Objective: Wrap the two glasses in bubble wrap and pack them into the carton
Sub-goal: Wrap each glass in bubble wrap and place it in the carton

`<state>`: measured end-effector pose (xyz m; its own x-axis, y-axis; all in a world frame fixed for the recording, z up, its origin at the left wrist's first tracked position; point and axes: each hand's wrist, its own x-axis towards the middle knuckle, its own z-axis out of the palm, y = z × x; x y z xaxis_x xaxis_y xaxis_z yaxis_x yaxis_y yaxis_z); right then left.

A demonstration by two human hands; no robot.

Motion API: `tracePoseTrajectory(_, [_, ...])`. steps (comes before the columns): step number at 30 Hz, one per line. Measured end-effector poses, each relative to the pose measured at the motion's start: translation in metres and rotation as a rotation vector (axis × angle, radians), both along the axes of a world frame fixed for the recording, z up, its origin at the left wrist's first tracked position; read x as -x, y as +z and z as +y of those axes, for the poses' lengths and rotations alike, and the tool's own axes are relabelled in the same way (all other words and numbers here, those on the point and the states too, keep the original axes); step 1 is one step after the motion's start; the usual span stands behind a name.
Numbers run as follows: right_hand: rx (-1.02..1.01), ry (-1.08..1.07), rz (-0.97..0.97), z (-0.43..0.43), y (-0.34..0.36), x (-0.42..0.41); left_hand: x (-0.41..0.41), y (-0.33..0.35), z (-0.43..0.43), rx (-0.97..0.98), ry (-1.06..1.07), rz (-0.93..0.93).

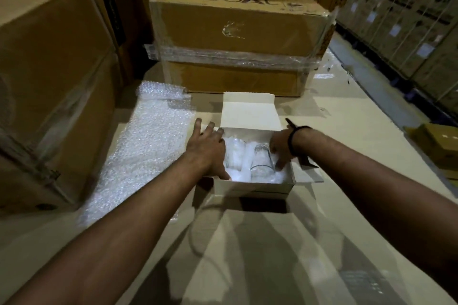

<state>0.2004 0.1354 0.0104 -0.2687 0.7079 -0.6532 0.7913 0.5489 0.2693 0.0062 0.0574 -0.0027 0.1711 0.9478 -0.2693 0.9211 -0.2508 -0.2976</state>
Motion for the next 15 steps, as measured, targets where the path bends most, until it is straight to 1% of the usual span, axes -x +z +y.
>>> tracePoseTrajectory(2, [-0.101,0.102,-0.069,-0.004,-0.013,-0.002,-0.009,-0.007,0.006,0.001,-0.001,0.042])
tracePoseTrajectory(4, [-0.160,0.122,-0.118,-0.010,-0.012,-0.004,-0.013,-0.012,0.008,-0.002,0.015,0.045])
tracePoseTrajectory(7, [-0.227,0.061,-0.042,-0.020,0.000,-0.016,-0.004,-0.013,0.008,0.006,0.025,-0.028])
tracePoseTrajectory(10, [-0.258,-0.032,0.024,-0.032,0.005,-0.025,0.001,-0.013,0.006,0.024,0.099,-0.146])
tracePoseTrajectory(13, [-0.292,-0.045,-0.028,-0.049,-0.009,-0.018,-0.013,-0.020,0.002,0.014,0.147,-0.118])
tracePoseTrajectory(15, [-0.308,-0.086,-0.027,-0.053,-0.020,-0.011,-0.021,-0.025,0.002,0.003,0.174,-0.113])
